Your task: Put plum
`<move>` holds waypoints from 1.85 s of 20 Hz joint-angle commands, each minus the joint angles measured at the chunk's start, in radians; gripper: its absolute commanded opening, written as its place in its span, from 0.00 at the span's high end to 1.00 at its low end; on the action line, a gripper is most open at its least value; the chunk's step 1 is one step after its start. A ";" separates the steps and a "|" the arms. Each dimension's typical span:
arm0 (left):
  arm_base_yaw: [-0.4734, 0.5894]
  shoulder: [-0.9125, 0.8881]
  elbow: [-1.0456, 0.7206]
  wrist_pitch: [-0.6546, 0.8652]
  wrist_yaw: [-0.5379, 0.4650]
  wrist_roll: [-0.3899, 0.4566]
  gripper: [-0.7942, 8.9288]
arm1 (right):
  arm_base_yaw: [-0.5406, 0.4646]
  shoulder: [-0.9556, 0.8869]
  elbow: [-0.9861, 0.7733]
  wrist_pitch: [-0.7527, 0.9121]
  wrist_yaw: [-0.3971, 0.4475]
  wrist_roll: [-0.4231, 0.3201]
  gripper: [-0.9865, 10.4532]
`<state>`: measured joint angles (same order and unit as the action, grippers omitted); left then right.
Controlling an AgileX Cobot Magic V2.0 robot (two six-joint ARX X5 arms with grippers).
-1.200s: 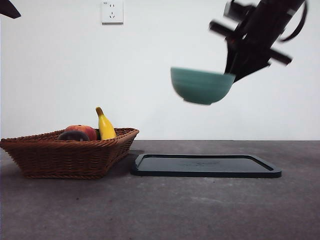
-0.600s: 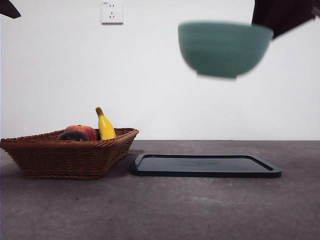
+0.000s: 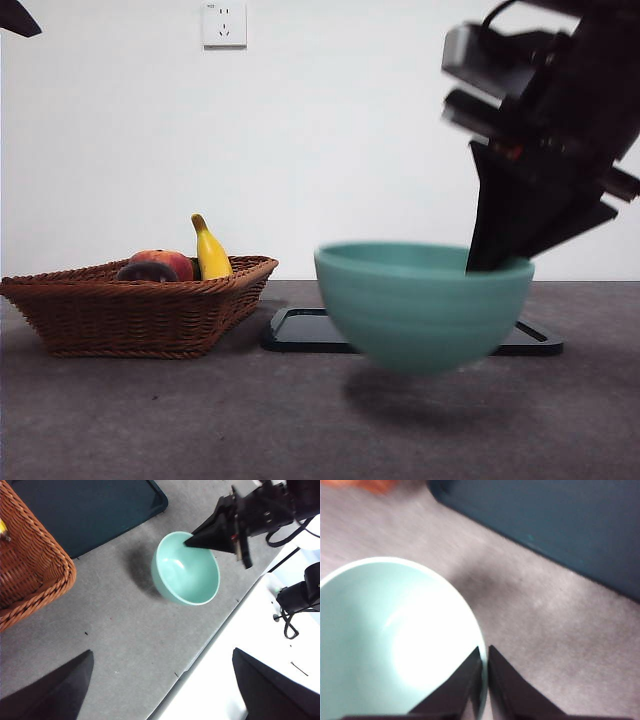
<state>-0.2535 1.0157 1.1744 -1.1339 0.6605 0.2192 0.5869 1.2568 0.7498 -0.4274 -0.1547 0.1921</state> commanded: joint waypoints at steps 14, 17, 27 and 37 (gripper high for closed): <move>-0.003 0.008 0.018 0.003 0.006 0.008 0.47 | 0.040 0.156 0.008 0.074 0.025 0.017 0.85; -0.003 0.008 0.018 0.004 0.006 0.008 0.47 | 0.040 0.142 0.011 0.076 0.025 0.018 0.76; -0.003 0.008 0.018 0.004 0.006 0.008 0.47 | 0.037 -0.114 0.074 -0.049 0.052 0.011 0.76; -0.003 0.008 0.018 0.002 0.006 0.005 0.47 | 0.037 -0.406 0.154 -0.336 -0.214 -0.002 0.76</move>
<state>-0.2535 1.0157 1.1744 -1.1347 0.6605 0.2192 0.6189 0.8436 0.8875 -0.7673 -0.3645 0.1951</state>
